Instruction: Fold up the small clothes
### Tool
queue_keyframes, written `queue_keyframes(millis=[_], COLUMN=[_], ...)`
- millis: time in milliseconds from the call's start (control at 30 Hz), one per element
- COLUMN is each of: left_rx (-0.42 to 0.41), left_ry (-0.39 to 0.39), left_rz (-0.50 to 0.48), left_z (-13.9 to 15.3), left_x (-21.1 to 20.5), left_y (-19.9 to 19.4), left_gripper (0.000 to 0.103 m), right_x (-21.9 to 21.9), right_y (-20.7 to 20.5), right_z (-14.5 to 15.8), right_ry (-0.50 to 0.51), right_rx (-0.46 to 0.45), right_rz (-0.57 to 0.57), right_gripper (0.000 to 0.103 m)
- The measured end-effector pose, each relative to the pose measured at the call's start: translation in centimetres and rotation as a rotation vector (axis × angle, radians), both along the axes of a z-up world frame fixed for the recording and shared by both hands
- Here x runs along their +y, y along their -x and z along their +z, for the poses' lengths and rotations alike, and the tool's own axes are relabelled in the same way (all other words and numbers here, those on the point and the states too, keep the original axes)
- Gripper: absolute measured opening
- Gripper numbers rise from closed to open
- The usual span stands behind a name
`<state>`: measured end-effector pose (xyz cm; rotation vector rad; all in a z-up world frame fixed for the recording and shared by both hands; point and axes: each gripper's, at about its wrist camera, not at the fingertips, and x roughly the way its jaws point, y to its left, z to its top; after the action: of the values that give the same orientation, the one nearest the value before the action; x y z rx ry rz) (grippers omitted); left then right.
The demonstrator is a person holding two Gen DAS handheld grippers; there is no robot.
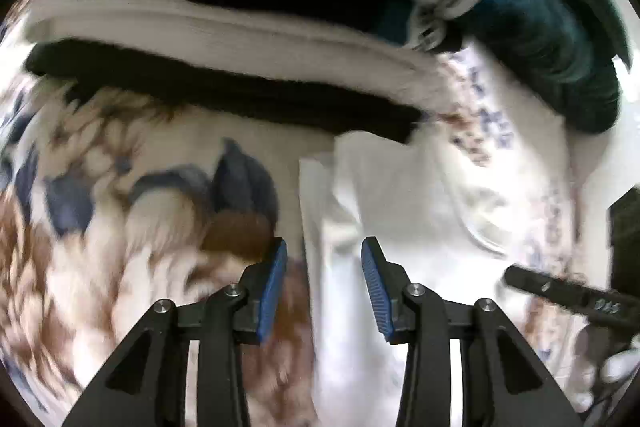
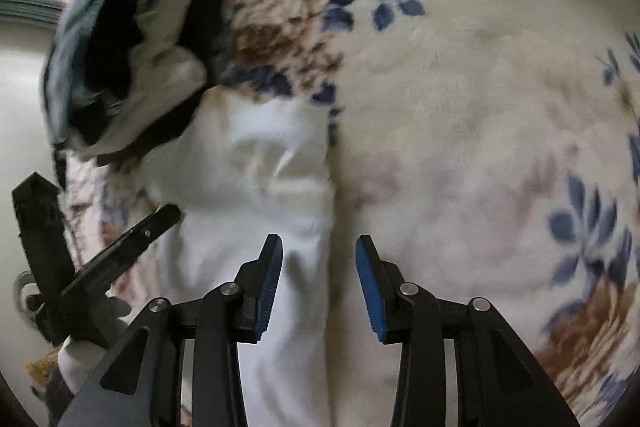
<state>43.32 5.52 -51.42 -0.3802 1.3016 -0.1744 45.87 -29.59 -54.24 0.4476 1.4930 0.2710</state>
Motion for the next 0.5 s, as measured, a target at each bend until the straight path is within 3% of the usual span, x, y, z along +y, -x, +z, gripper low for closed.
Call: queue_keyframes(millis=[133, 300, 500], left_rx=[0.013, 0.128, 0.265], left_ry=[0.002, 0.096, 0.132], left_rz=[-0.03, -0.05, -0.156], left_z=[1.3, 1.4, 0.3], left_x=[1.4, 3.6, 3.5], left_y=[5.4, 15.1, 26.6], left_gripper=[0.036, 0.036, 0.037], right_x=[-0.4, -0.6, 1.5], right_y=[5.9, 15.0, 29.0], right_z=[0.2, -0.7, -3.0], right_ry=[-0.034, -0.054, -0.036], right_rx=[0.068, 0.189, 0.327], right_rz=[-0.004, -0.045, -0.083], right_gripper=[0.041, 0.041, 0.041])
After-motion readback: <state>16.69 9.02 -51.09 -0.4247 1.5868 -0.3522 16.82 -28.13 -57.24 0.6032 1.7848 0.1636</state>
